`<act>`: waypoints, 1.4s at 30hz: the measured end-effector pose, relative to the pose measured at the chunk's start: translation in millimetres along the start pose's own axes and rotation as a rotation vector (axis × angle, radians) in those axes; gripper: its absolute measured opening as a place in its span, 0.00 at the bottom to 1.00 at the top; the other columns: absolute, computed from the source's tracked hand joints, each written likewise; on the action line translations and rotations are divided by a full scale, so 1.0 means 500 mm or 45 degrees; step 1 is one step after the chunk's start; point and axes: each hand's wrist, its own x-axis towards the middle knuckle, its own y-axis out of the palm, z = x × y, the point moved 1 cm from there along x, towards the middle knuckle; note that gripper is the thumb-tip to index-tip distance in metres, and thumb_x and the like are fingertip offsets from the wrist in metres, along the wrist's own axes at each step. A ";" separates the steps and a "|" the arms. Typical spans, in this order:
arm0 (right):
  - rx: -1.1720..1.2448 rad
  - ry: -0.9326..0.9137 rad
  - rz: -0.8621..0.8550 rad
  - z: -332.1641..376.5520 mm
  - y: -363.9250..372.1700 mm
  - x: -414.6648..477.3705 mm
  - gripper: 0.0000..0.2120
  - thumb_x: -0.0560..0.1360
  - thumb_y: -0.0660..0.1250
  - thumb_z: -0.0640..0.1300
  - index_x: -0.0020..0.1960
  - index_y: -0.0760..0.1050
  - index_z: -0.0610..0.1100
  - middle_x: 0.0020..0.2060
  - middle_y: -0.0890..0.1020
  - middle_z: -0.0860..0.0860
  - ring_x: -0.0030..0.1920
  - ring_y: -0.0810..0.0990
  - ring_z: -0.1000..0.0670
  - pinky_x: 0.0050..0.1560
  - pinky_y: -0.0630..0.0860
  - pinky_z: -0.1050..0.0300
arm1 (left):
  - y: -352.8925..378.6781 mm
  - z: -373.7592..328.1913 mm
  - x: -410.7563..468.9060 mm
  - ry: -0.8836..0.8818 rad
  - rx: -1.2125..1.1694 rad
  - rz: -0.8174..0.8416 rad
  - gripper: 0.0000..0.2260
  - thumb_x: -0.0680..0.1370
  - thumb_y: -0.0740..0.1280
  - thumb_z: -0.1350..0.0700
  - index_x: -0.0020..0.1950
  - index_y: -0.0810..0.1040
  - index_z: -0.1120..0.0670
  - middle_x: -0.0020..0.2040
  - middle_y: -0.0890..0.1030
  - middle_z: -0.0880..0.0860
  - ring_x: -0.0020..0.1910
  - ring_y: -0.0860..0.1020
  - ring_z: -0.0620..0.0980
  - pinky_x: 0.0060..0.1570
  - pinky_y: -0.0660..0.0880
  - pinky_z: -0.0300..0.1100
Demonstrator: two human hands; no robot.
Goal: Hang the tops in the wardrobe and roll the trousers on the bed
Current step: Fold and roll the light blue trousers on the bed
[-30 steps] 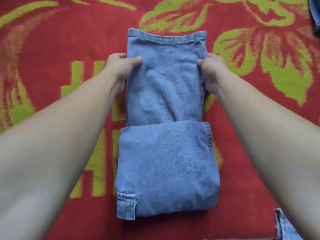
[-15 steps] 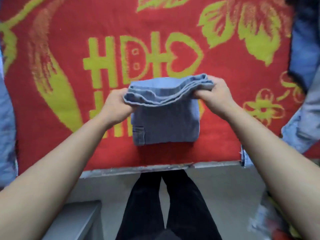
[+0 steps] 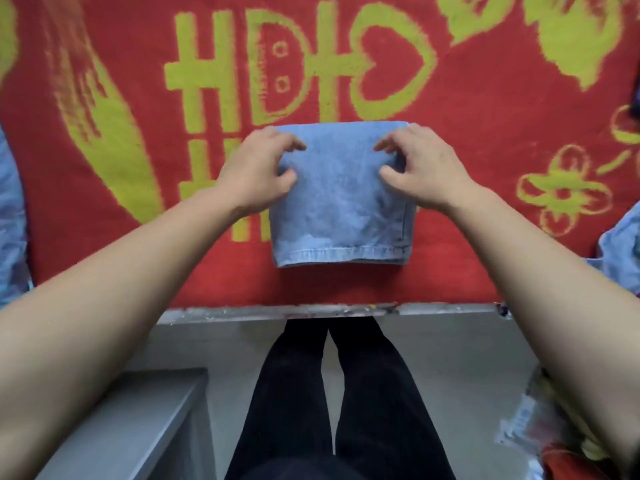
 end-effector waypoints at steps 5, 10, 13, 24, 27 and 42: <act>0.199 0.301 -0.079 -0.022 -0.002 0.124 0.37 0.68 0.64 0.58 0.75 0.64 0.49 0.68 0.70 0.43 0.70 0.68 0.42 0.71 0.65 0.46 | 0.029 0.000 0.110 -0.398 -0.267 -0.263 0.27 0.76 0.67 0.49 0.74 0.67 0.52 0.69 0.69 0.56 0.70 0.68 0.53 0.70 0.63 0.47; 0.184 0.296 0.096 -0.063 0.073 0.076 0.41 0.73 0.69 0.64 0.78 0.60 0.48 0.76 0.61 0.43 0.76 0.59 0.44 0.76 0.57 0.52 | 0.159 0.024 0.037 -0.490 -0.154 0.100 0.40 0.77 0.60 0.33 0.81 0.47 0.49 0.81 0.45 0.55 0.79 0.46 0.57 0.75 0.49 0.55; 0.016 0.230 0.127 -0.071 0.094 0.036 0.42 0.73 0.66 0.66 0.80 0.55 0.51 0.79 0.53 0.45 0.77 0.55 0.40 0.76 0.56 0.45 | 0.196 0.044 0.010 -0.412 -0.023 0.141 0.41 0.76 0.56 0.30 0.80 0.40 0.46 0.80 0.38 0.52 0.79 0.42 0.57 0.73 0.49 0.62; -0.444 0.184 0.548 -0.010 0.012 0.170 0.51 0.57 0.77 0.70 0.74 0.66 0.50 0.69 0.71 0.43 0.69 0.67 0.37 0.67 0.70 0.39 | 0.100 0.071 0.155 -0.149 0.353 0.446 0.57 0.58 0.67 0.23 0.79 0.52 0.47 0.81 0.52 0.49 0.79 0.44 0.51 0.72 0.43 0.68; -0.360 0.172 0.578 0.001 0.012 0.168 0.46 0.60 0.80 0.61 0.72 0.69 0.48 0.67 0.75 0.46 0.66 0.73 0.41 0.64 0.73 0.49 | 0.091 0.022 0.187 -0.073 0.401 0.554 0.53 0.61 0.76 0.33 0.78 0.56 0.49 0.77 0.63 0.52 0.77 0.59 0.53 0.71 0.51 0.65; -0.833 -0.031 0.207 0.180 -0.003 -0.079 0.36 0.67 0.71 0.48 0.73 0.63 0.48 0.52 0.82 0.47 0.57 0.78 0.41 0.48 0.71 0.50 | 0.028 -0.109 -0.114 -0.114 0.699 0.060 0.29 0.68 0.68 0.57 0.70 0.68 0.49 0.51 0.81 0.54 0.52 0.79 0.59 0.45 0.71 0.49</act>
